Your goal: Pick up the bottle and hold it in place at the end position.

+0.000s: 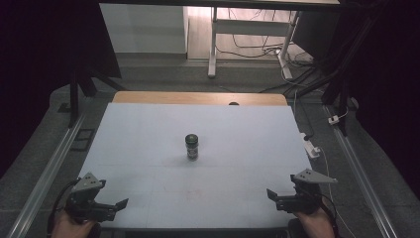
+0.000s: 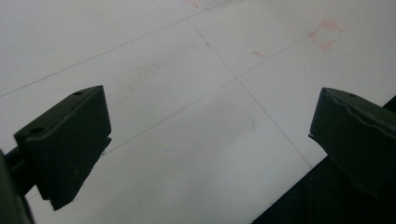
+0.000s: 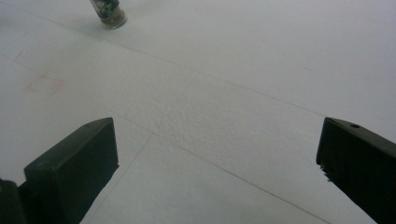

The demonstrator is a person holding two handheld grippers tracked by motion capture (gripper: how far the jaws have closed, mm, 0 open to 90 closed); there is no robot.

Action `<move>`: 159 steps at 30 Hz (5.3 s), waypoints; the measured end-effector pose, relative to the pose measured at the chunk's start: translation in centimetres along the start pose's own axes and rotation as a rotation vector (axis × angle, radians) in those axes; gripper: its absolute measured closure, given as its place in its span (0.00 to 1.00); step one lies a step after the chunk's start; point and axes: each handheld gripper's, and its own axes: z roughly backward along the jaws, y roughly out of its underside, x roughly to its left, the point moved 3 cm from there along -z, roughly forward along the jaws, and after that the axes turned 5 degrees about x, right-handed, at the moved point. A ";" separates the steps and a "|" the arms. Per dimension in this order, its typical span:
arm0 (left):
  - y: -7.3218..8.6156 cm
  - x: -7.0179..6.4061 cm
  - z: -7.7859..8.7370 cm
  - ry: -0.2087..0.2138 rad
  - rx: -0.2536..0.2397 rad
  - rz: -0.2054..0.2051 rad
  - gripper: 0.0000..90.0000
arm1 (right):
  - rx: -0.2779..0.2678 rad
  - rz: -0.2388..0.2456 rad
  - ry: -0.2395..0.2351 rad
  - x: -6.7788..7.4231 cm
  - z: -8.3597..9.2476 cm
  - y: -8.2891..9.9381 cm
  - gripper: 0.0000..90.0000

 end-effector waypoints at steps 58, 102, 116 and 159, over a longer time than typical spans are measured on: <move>-2.2 -0.1 -1.5 0.161 -0.077 -0.066 0.00 | 0.073 0.031 -0.076 0.4 -0.6 0.0 0.00; -11.8 -1.5 -10.0 0.183 -0.059 -0.168 0.00 | 0.086 0.051 -0.069 0.6 -0.8 0.0 0.00; -15.0 -2.6 -13.5 0.174 -0.040 -0.257 0.00 | 0.089 0.051 -0.071 0.5 -0.8 0.0 0.00; -17.8 -3.3 -18.5 0.165 -0.020 -0.363 0.59 | 0.098 0.062 -0.076 0.6 -0.8 0.1 0.00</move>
